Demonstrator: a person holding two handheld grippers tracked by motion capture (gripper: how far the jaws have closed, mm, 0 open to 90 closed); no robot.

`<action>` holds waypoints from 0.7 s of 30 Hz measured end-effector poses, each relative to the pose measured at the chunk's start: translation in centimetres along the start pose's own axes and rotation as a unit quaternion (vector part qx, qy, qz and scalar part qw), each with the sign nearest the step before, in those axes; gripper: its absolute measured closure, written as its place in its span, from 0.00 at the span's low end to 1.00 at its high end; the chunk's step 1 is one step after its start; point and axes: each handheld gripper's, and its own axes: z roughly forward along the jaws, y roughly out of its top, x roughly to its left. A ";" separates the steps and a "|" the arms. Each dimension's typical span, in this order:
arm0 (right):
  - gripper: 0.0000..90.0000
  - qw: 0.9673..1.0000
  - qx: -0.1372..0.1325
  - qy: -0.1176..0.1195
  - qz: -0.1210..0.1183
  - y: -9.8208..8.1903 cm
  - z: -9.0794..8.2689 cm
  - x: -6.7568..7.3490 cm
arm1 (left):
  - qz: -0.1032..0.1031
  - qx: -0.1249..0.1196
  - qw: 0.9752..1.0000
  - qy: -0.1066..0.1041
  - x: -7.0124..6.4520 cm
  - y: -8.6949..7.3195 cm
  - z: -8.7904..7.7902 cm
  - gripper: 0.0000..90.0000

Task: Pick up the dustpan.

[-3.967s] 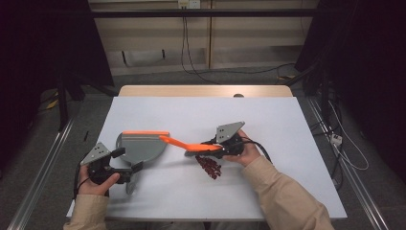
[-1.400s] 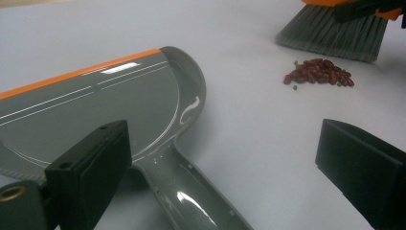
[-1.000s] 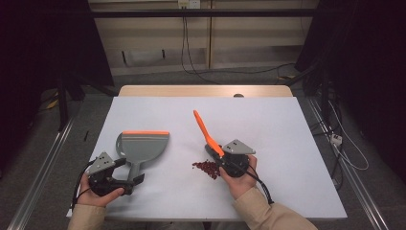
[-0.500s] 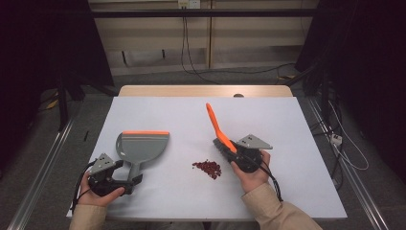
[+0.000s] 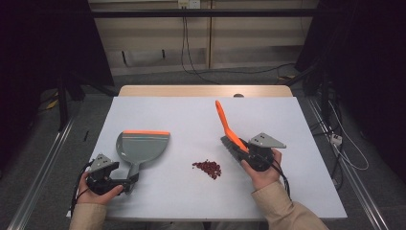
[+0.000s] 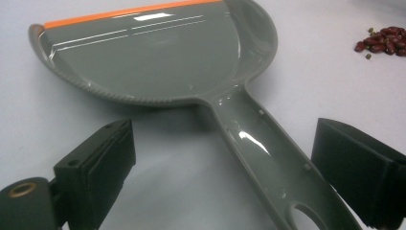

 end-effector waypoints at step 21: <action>0.79 1.000 -0.005 0.002 0.013 -0.4 -0.8 -1.1 | 0.007 0.014 1.000 0.007 1.7 1.1 0.6 0.30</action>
